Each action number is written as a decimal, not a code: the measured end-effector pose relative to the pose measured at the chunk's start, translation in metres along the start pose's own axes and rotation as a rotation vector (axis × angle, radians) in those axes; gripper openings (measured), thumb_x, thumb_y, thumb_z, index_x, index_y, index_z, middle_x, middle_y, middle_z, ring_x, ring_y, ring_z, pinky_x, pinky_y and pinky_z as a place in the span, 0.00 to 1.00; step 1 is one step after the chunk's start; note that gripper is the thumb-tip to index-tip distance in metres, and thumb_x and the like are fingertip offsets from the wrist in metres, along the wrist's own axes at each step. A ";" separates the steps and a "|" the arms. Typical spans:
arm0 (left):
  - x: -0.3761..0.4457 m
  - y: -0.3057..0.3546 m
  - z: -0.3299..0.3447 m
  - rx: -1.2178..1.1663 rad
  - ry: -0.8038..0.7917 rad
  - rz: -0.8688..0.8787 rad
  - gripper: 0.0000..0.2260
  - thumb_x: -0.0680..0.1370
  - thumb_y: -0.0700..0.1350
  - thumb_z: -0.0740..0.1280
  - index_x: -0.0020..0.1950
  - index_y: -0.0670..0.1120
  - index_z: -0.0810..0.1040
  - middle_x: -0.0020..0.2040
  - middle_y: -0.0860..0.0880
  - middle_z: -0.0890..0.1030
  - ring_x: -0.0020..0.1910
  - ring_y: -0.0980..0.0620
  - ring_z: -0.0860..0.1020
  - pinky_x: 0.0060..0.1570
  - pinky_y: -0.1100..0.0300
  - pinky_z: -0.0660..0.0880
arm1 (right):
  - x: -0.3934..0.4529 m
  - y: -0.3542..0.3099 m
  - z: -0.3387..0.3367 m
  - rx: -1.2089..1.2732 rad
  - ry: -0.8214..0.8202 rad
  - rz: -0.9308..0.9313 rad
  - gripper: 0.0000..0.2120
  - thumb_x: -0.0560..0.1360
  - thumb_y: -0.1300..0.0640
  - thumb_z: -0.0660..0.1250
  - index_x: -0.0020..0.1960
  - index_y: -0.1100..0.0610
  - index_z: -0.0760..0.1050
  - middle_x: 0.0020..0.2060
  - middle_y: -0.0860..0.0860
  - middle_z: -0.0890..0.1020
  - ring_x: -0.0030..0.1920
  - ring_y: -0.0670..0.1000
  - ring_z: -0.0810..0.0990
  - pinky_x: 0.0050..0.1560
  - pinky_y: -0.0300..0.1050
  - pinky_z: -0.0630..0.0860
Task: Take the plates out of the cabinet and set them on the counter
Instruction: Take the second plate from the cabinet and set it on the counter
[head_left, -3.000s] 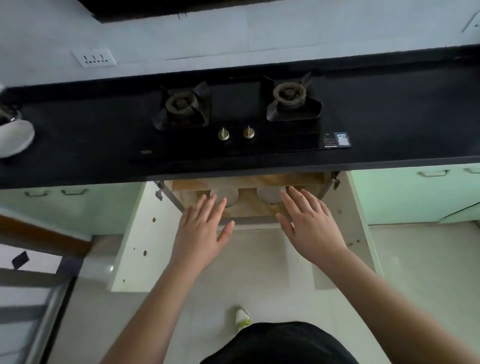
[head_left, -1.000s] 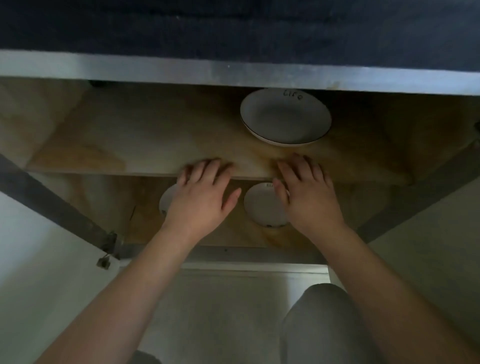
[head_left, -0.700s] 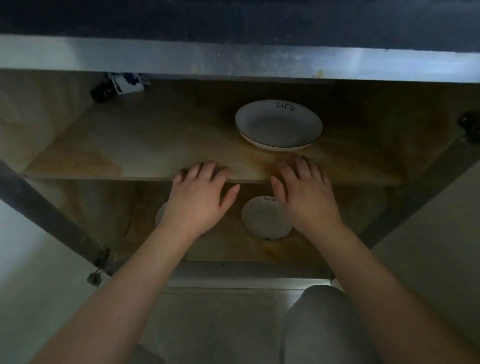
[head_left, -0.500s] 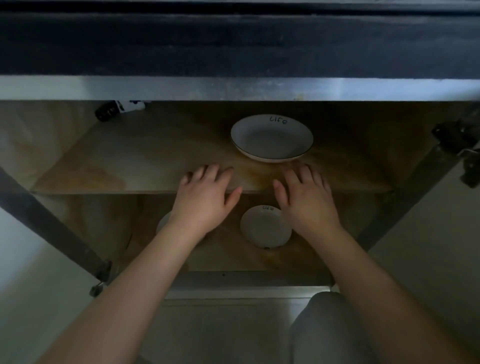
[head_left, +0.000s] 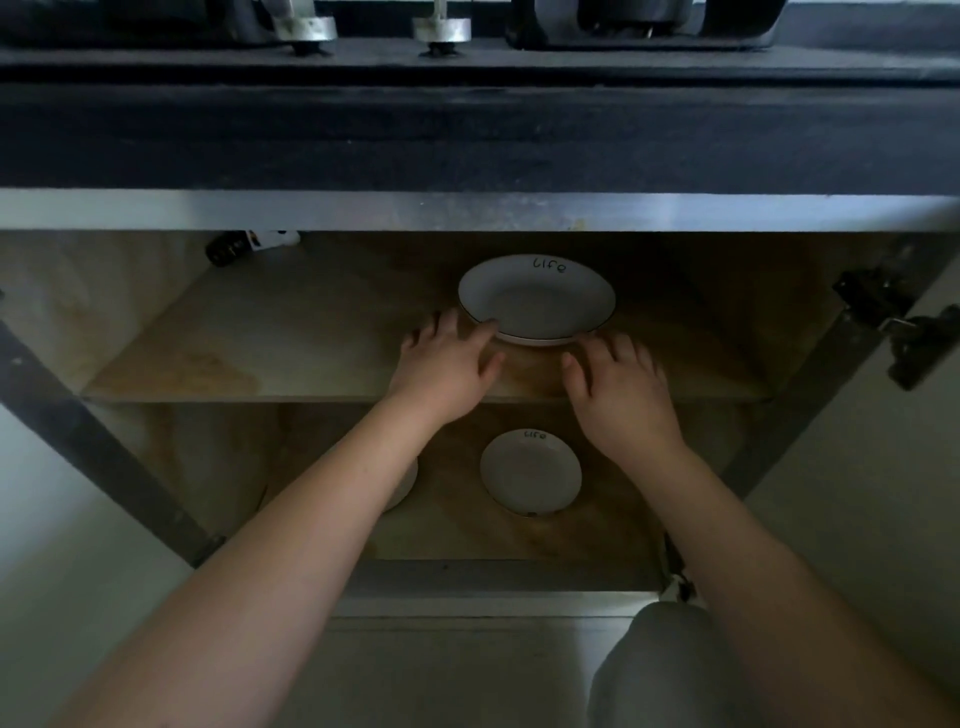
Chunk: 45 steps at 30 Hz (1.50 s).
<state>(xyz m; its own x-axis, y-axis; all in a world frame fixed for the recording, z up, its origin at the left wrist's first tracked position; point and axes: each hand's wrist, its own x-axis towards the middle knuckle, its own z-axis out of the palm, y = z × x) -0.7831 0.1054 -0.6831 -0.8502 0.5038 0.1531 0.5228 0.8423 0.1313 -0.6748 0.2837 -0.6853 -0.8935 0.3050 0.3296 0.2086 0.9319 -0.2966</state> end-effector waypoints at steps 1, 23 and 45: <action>-0.001 0.000 -0.001 -0.021 0.001 0.003 0.22 0.81 0.62 0.50 0.75 0.60 0.60 0.77 0.40 0.60 0.75 0.36 0.59 0.70 0.37 0.59 | 0.001 0.000 0.000 0.037 -0.008 0.012 0.24 0.81 0.43 0.49 0.71 0.52 0.67 0.67 0.57 0.71 0.67 0.59 0.68 0.64 0.57 0.67; -0.023 -0.030 -0.029 -1.369 0.149 -0.367 0.21 0.83 0.60 0.53 0.75 0.58 0.66 0.75 0.52 0.66 0.73 0.48 0.66 0.64 0.51 0.70 | 0.019 0.003 -0.018 1.726 -0.210 0.718 0.27 0.82 0.45 0.53 0.76 0.58 0.59 0.69 0.61 0.71 0.66 0.58 0.73 0.62 0.51 0.71; -0.032 -0.053 -0.059 -1.568 -0.177 -0.735 0.30 0.81 0.63 0.54 0.69 0.40 0.72 0.74 0.39 0.67 0.67 0.40 0.71 0.35 0.45 0.80 | 0.004 0.001 -0.044 1.697 -0.539 0.786 0.31 0.81 0.38 0.50 0.75 0.58 0.62 0.66 0.65 0.70 0.62 0.64 0.75 0.54 0.62 0.77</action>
<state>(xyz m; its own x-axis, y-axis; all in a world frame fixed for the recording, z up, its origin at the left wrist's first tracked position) -0.7798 0.0335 -0.6373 -0.8582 0.2369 -0.4554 -0.4748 -0.0293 0.8796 -0.6601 0.2940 -0.6445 -0.8850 0.1028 -0.4541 0.3139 -0.5885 -0.7451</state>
